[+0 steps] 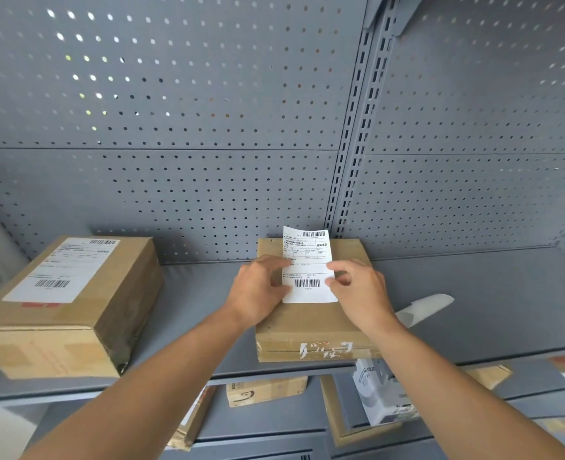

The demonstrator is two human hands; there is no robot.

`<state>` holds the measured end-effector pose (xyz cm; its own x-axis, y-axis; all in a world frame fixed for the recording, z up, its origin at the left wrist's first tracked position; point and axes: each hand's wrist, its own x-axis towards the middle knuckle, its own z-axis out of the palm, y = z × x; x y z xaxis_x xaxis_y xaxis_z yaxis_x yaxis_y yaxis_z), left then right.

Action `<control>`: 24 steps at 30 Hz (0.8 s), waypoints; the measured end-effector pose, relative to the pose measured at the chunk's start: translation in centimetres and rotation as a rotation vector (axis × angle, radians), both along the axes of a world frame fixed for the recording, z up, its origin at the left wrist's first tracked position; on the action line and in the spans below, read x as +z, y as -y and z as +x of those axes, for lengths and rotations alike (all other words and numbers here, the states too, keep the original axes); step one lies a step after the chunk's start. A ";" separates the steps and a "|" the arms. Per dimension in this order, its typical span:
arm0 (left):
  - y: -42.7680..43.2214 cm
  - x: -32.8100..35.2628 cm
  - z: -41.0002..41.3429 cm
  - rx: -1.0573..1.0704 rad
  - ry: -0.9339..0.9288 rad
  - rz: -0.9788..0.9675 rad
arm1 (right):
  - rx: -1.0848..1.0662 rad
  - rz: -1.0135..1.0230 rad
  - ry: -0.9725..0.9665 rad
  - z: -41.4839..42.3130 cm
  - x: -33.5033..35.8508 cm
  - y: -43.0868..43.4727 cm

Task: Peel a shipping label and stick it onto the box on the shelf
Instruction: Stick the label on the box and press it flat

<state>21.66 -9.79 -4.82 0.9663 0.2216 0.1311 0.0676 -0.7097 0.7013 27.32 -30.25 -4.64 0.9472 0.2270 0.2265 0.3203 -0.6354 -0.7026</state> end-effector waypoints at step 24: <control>0.0 -0.5 -0.2 -0.031 0.024 0.102 | -0.001 -0.076 -0.015 -1.0 0.9 -0.2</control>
<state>21.50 -9.78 -5.33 0.9688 0.1760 0.1743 0.0289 -0.7791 0.6263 26.33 -30.06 -3.72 0.9506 0.2417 0.1947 0.3094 -0.6878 -0.6566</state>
